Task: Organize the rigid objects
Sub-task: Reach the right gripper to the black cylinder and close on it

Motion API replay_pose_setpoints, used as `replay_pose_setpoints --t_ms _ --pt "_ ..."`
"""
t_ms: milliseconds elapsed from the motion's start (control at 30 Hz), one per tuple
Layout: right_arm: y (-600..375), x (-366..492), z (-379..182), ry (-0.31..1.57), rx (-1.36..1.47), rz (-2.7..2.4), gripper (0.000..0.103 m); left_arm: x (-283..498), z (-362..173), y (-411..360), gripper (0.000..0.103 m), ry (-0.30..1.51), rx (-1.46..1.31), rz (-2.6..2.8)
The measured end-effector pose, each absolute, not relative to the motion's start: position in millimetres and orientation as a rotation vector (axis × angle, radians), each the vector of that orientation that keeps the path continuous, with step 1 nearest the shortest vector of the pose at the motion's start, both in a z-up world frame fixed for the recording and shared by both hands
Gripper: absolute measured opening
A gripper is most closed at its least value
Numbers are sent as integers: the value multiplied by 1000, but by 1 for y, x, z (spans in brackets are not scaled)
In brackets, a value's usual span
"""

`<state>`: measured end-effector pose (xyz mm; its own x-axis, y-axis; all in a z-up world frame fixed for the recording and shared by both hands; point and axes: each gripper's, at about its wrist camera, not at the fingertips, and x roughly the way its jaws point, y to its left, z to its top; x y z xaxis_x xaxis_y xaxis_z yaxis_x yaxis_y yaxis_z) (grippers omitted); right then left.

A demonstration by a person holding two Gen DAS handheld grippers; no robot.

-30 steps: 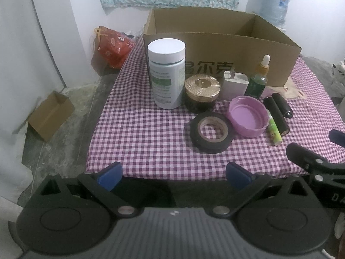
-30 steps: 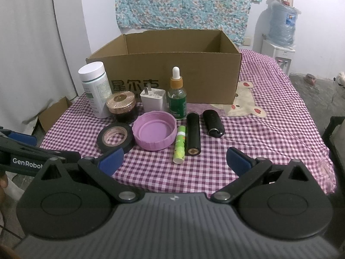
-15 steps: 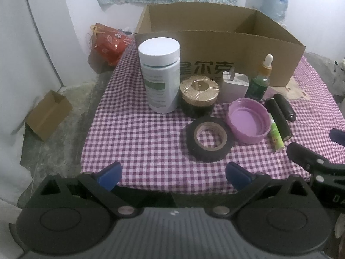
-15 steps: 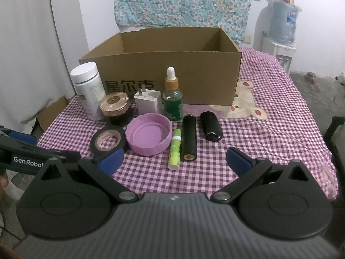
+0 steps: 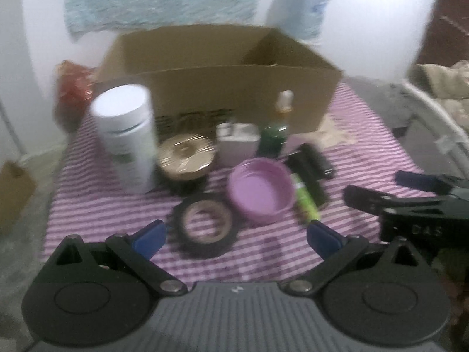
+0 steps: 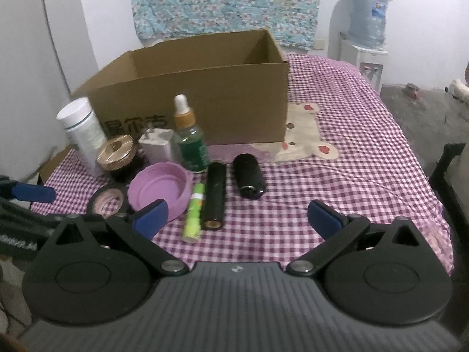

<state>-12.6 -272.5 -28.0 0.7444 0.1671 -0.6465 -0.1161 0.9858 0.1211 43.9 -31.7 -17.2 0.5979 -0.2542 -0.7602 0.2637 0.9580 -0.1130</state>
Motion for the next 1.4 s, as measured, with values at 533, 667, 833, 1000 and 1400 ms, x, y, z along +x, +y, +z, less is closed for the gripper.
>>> replay_pose_setpoints --t_ms 533,667,833,1000,1400 --pt "-306 45 -40 716 151 236 84 69 -14 -98 81 828 103 -543" --pt "-309 66 -50 768 170 283 67 75 -18 -111 67 844 122 -568" --pt "-311 85 -61 817 217 335 50 82 -22 -114 57 861 125 -586" --pt "-307 103 -70 853 180 367 30 83 -24 -119 45 872 141 -605" --pt "-327 84 -69 889 228 348 24 85 -26 -140 45 881 166 -673"
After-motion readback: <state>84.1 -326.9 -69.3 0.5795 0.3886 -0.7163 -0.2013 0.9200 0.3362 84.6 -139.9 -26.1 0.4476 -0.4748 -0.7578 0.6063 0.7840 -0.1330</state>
